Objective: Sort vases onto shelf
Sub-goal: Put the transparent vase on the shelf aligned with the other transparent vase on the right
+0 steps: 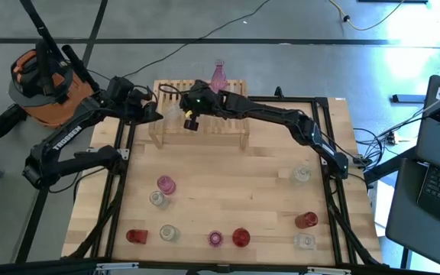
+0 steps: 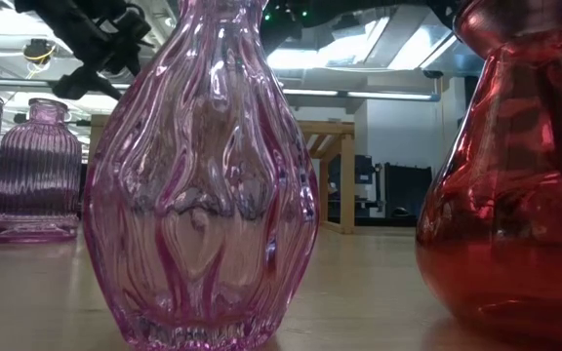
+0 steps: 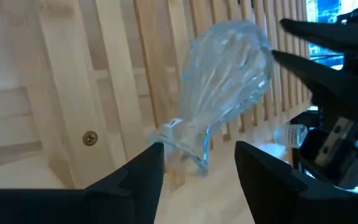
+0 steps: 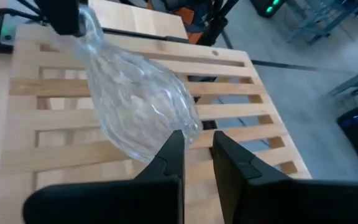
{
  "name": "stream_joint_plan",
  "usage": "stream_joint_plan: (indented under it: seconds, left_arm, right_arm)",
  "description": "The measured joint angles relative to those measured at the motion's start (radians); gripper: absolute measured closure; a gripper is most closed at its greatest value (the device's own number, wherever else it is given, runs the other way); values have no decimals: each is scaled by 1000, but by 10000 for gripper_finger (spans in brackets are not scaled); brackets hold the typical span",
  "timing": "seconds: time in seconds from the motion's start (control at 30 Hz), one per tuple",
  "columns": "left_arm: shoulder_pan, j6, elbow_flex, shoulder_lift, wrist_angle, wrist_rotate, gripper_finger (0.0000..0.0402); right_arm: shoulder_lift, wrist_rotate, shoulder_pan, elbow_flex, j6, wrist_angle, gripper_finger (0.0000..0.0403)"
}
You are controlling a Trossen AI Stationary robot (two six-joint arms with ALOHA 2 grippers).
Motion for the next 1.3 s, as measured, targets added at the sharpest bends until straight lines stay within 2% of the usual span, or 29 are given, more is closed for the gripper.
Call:
stream_joint_plan:
  seconds: [0.3,0.67,0.8,1.0,1.17,1.3]
  left_arm:
    - [-8,-22,0,1,25,-65,211]
    - [-8,3,0,0,129,-55,217]
    - [-8,33,0,7,133,-45,261]
    - [-8,86,0,8,133,-53,380]
    - [-8,137,23,6,109,-52,382]
    - [-8,247,115,11,18,-58,384]
  right_arm:
    - [6,-30,1,0,0,29,363]
    - [6,-49,1,0,0,20,363]
    - [6,-64,1,0,0,19,363]
    - [6,-69,1,0,0,3,363]
    - [5,-75,3,0,0,-10,363]
    - [-19,-99,10,0,-3,-8,363]
